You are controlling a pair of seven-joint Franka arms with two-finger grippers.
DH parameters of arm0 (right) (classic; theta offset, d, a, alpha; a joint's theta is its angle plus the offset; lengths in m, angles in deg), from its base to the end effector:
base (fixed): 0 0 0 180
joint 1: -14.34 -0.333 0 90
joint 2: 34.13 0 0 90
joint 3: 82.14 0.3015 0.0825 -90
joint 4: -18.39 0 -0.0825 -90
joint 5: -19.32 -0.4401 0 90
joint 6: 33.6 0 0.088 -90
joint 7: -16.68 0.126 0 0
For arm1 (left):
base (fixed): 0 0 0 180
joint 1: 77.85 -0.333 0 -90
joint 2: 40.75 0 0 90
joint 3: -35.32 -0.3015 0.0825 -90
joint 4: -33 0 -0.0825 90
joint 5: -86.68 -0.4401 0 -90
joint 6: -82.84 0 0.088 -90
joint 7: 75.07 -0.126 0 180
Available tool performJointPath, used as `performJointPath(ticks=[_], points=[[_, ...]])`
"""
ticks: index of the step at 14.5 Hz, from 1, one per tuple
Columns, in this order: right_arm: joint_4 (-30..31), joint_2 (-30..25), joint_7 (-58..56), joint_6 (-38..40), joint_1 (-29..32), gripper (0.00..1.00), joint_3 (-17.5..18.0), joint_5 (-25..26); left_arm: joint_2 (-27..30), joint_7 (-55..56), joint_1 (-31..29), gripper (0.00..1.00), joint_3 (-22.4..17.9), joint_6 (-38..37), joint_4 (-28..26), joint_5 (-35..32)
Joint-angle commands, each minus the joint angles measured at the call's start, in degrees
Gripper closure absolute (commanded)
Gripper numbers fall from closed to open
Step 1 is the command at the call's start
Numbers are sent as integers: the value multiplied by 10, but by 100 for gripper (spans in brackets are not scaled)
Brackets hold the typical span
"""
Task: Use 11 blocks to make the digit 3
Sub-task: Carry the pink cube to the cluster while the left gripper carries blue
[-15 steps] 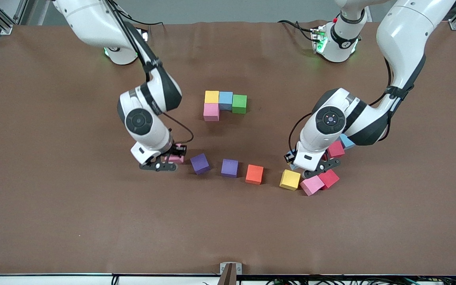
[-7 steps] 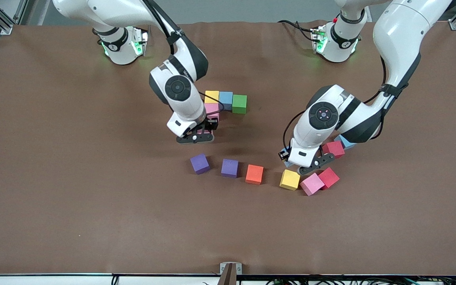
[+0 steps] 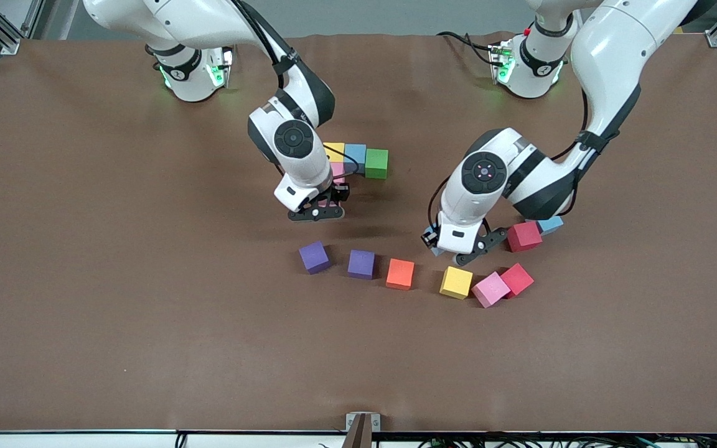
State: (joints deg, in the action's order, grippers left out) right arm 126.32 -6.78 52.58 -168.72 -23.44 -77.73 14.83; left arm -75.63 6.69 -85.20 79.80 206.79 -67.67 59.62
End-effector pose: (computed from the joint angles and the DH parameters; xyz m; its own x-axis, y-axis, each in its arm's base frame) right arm 0.4938 0.4499 0.1830 0.9972 0.0475 -0.0571 0.0435 -0.9966 -0.0702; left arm 0.5839 -0.3743 0.2383 0.8257 0.5636 -0.0232 0.5639 -0.8258 0.0100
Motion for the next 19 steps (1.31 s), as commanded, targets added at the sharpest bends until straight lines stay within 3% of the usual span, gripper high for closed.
performJointPath(ticks=[1,12,19], points=[[28,2,24,-46,0,97,-1,-4,8,58,-6,68,4,8,-7,0],[32,13,70,-49,-5,97,-1,-4,4,542,42,68,10,7,-21,-1],[37,13,98,-51,-19,97,-3,-3,3,671,59,68,10,9,-40,-38]])
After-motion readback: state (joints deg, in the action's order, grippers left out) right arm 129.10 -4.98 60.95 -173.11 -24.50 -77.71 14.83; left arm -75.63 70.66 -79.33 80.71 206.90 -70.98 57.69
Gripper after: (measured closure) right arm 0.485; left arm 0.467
